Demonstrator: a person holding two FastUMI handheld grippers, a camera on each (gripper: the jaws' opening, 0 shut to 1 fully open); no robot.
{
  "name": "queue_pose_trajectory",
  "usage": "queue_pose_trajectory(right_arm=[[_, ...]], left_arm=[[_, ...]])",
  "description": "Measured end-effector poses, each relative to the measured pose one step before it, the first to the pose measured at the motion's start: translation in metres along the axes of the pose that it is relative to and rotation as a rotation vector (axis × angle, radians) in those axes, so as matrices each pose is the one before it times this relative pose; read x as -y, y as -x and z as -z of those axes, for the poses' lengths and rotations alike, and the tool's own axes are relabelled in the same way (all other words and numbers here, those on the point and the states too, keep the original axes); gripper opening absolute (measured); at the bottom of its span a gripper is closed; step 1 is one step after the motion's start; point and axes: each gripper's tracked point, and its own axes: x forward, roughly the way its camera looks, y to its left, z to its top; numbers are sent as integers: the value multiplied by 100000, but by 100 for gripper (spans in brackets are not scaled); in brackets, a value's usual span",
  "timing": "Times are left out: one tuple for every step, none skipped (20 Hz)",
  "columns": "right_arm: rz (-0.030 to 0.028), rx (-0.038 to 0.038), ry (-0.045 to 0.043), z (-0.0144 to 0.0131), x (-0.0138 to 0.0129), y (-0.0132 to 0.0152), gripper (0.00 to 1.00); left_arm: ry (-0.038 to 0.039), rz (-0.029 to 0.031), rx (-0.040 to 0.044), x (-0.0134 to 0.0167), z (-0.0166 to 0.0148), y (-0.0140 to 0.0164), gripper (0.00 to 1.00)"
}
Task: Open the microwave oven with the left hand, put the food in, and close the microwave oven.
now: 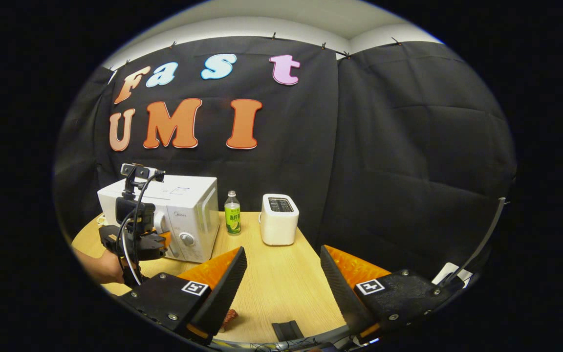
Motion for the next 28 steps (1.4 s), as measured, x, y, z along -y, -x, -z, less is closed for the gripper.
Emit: queue_pose_trajectory(right_arm=[[-659, -392, 336, 165, -149, 38, 94], [-764, -264, 283, 160, -123, 200, 94], [-582, -92, 246, 80, -78, 37, 94], [-509, -272, 384, 200, -59, 36, 94], [-577, -303, 348, 165, -59, 51, 93], [-642, -448, 203, 212, -92, -2, 93], [-459, -29, 233, 68, -89, -11, 92], [-661, -200, 381, 122, -80, 22, 92], [-649, -235, 448, 186, -84, -43, 92], [-579, -104, 263, 195, 7, 53, 92], [-587, -176, 39, 88, -57, -76, 91], [-483, -249, -316, 202, 14, -143, 91], [-819, -651, -804, 207, -113, -160, 91], [-1210, -893, -838, 368, -200, -256, 91], [-1521, -923, -561, 382, -315, -170, 91], [-1544, -1053, -200, 495, -292, -295, 91], [-1149, -1046, 81, 428, -269, -365, 91], [-1145, -1125, 80, 317, -199, -355, 91], [-1409, -843, 22, 220, -281, -346, 91], [-1922, -669, 273, 175, -501, -375, 91], [-2012, -567, 629, 82, -522, -443, 91], [-1993, -689, 705, 134, -408, -451, 91], [-2061, -640, 209, 35, -454, -473, 91], [-2094, -440, 0, 9, -481, -505, 91], [-1913, -477, 420, -16, -560, -628, 91], [-964, -184, 975, 42, -243, -634, 91], [-1537, -636, 1016, 15, -375, -520, 91], [-1606, -624, 882, 30, -420, -629, 91]], left_arm=[[-831, -62, -840, 95, 373, 142, 17], [608, -636, 618, -93, -208, 10, 22], [-143, -1388, -538, -36, 134, 86, 22], [-1043, -2082, -901, -72, -66, 327, 22], [-193, -1305, 780, -88, 102, -122, 17], [258, -446, -711, -30, 171, 77, 17], [296, -101, 287, 10, -114, 113, 17], [-725, -198, -907, -23, 80, 37, 17], [-194, -468, -740, -54, 230, 181, 17], [2101, -1507, -389, -183, 581, 1140, 17], [-184, -1082, 809, -184, 501, 1136, 12], [-2668, 4, 4149, -425, 114, 1097, 17], [-3166, -159, 407, -161, 718, 1344, 16], [-1231, 583, 663, -288, 474, 1131, 16], [1056, 362, -1142, -452, 772, 1250, 16], [1161, 114, -1165, -643, 653, 1211, 16], [910, -524, -836, -817, 584, 1327, 12], [-116, -1459, -698, -785, 533, 1381, 12], [-176, -1644, -1009, -1005, 755, 1256, 12], [887, -1928, -630, -1217, 751, 1331, 16], [1567, -2546, -1321, -1420, 725, 1167, 16], [1640, -3341, -985, -1539, 721, 1011, 16], [1232, -4856, -1185, -1890, 771, 1077, 16], [1435, -5946, -442, -2076, 595, 836, 16], [1439, -5895, -200, -2095, 545, 615, 16], [2409, -5237, -873, -2122, 687, 587, 16], [4430, -667, 409, -1305, 422, 110, 15], [3980, 1429, -1278, -828, 345, 21, 15]])
